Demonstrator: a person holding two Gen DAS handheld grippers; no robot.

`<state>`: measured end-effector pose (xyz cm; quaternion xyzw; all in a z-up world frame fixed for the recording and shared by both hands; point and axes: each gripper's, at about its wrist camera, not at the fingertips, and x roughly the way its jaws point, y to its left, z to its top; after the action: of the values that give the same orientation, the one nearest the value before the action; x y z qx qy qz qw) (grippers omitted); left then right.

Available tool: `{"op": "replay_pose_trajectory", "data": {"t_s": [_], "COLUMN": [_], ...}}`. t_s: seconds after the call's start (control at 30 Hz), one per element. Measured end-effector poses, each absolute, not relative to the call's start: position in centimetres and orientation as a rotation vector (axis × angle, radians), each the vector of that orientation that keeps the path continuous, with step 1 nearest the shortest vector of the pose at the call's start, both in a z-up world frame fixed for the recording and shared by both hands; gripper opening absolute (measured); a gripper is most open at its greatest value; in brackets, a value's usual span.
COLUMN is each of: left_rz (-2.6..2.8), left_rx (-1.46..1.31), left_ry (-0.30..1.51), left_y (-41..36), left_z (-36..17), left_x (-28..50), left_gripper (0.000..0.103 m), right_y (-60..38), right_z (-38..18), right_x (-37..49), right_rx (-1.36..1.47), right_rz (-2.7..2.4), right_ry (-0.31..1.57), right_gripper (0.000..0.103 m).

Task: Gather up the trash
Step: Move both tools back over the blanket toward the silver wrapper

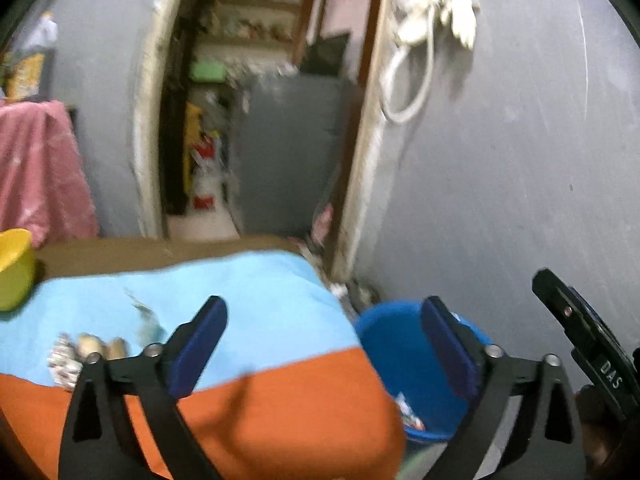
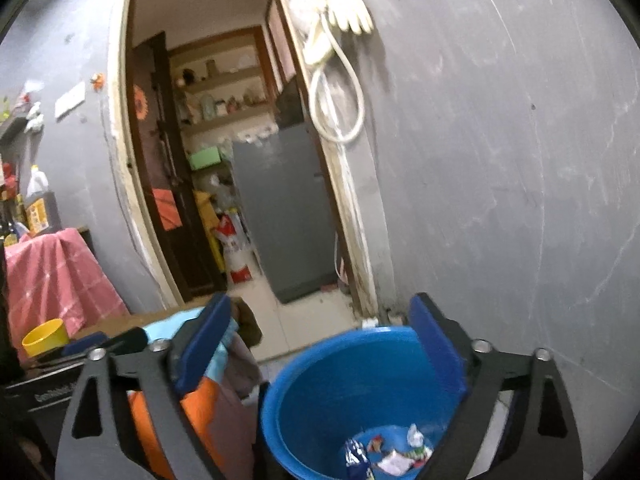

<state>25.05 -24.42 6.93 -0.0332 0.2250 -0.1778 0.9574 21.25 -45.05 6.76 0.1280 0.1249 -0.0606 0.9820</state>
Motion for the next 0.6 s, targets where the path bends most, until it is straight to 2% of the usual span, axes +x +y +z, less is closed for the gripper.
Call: {"op": "replay_pose_trajectory", "data": {"t_s": [0.3,0.6], "left_rz": [-0.233,-0.103], "left_rx": [-0.102,-0.108], "left_ry": [0.293,0.209], "left_y": [-18.3,-12.9], "left_z": [9.6,9.9], "left_x": [22.2,20.5], "left_gripper": [0.101,0.101], "right_y": [-40.9,-35.9], "right_z": [8.4,9.6], "right_x": [21.0,19.9], "right_rx": [0.177,0.095], "right_rz": [-0.031,0.052], "right_ry": [0.119,-0.029], "right_gripper": [0.103,0.103]}}
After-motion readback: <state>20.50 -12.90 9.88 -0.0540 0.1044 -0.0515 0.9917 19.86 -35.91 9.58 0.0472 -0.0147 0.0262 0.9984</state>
